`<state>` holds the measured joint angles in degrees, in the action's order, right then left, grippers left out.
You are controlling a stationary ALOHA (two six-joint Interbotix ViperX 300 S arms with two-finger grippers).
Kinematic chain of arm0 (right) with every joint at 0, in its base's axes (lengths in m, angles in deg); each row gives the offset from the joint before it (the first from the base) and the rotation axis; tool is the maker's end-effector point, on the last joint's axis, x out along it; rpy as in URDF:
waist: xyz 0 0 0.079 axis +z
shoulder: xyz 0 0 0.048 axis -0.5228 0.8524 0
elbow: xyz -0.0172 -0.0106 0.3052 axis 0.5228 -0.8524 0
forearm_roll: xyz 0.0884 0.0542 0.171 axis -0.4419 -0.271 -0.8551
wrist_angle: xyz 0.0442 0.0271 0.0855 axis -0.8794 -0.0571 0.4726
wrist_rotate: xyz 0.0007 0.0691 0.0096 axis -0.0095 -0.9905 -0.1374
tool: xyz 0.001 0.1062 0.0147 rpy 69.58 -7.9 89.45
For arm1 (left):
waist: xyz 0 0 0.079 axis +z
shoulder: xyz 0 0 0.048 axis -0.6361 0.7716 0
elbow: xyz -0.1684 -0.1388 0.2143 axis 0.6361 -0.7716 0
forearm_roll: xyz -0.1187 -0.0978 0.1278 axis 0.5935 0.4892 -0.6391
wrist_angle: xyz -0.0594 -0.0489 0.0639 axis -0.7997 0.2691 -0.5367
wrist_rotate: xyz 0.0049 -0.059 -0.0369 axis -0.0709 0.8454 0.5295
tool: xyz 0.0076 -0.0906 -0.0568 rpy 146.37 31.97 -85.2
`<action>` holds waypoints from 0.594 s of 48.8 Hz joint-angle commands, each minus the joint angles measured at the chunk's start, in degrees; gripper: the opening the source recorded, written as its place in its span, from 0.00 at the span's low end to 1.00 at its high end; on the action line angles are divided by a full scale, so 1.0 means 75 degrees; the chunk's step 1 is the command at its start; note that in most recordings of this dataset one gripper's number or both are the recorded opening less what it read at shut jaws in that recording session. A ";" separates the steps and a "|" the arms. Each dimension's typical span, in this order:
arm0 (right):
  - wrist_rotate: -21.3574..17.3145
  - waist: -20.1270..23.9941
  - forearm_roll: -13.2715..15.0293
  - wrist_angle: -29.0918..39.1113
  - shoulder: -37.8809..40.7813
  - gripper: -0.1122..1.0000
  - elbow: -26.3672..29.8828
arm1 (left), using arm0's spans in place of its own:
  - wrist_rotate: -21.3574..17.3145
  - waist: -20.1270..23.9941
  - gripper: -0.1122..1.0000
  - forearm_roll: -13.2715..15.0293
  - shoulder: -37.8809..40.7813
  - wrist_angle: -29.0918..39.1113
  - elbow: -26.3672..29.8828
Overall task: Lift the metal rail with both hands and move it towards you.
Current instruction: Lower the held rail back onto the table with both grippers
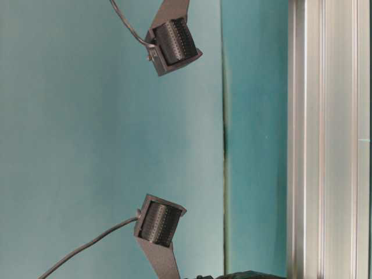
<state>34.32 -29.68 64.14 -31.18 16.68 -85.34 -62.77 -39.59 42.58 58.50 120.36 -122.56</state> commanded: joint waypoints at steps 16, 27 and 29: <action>-0.0094 0.0176 -0.0164 -0.0410 0.0129 0.46 0.0082 | 0.0422 0.0223 0.36 0.0047 -0.0047 -0.0141 0.0070; -0.0117 0.0176 -0.0164 -0.0680 0.0141 0.46 0.0082 | 0.0340 0.0211 0.36 0.0047 -0.0070 -0.0422 0.0000; -0.0117 0.0176 -0.0164 -0.0785 0.0141 0.46 0.0082 | 0.0293 0.0223 0.36 0.0047 -0.0070 -0.0516 -0.0012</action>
<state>34.41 -29.59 63.70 -33.64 17.21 -85.60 -62.77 -39.59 42.58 58.41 118.87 -123.09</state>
